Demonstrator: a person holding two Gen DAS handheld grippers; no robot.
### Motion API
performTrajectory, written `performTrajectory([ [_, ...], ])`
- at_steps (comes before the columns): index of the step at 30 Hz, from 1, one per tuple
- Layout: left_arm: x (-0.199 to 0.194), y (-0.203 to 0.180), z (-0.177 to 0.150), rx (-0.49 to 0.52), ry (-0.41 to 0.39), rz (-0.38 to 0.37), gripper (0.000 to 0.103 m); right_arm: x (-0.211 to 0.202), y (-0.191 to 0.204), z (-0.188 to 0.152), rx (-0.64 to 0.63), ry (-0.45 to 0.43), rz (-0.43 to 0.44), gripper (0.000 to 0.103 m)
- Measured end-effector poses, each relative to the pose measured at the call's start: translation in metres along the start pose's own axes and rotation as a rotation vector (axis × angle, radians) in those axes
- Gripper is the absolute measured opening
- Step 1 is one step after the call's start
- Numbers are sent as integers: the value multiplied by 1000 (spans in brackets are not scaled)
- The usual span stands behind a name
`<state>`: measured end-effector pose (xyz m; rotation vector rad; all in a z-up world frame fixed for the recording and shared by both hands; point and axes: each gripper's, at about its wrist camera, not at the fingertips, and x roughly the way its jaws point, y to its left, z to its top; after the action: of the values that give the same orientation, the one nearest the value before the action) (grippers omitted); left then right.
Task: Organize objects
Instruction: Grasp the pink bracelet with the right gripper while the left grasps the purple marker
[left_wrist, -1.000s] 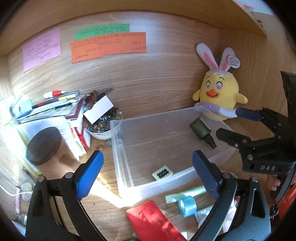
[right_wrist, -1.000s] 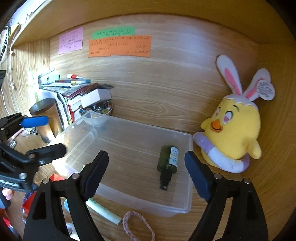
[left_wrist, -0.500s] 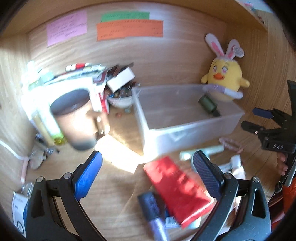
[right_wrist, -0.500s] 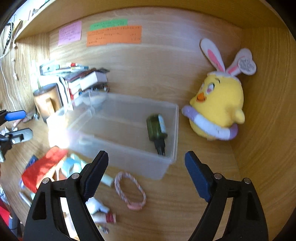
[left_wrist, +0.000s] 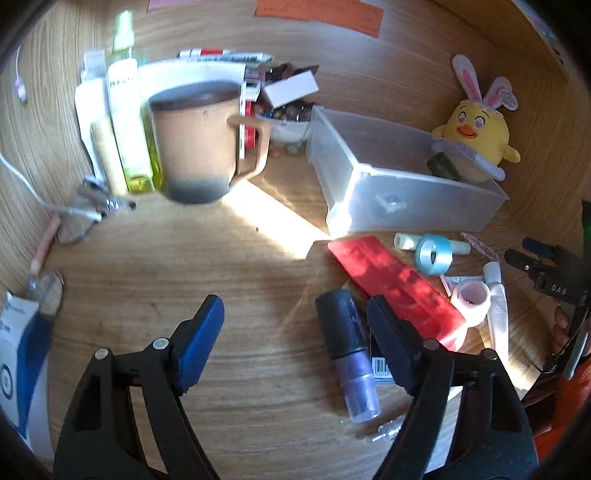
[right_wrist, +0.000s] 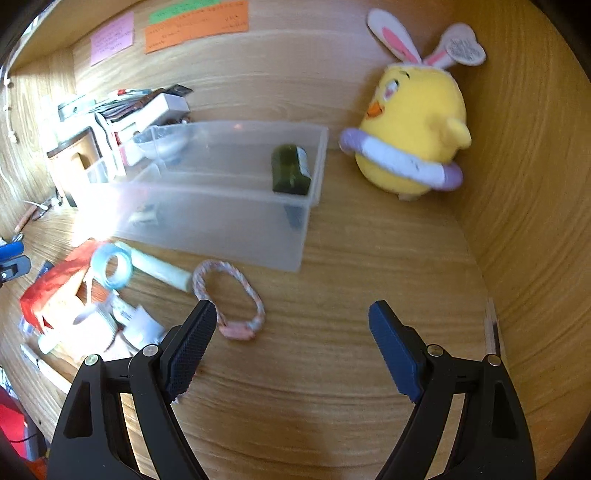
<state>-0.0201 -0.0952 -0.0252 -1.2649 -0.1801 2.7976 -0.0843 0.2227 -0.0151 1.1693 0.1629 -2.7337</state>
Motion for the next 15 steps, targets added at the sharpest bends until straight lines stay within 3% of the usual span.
performTrajectory([
  [7, 14, -14, -7, 30, 49, -29, 73, 4, 8, -4, -32, 16, 16, 83],
  [12, 26, -22, -7, 51, 82, -45, 57, 13, 15, -1, -63, 44, 31, 80],
  [15, 29, -23, -7, 53, 80, -42, 48, 16, 18, 0, -70, 51, 37, 72],
])
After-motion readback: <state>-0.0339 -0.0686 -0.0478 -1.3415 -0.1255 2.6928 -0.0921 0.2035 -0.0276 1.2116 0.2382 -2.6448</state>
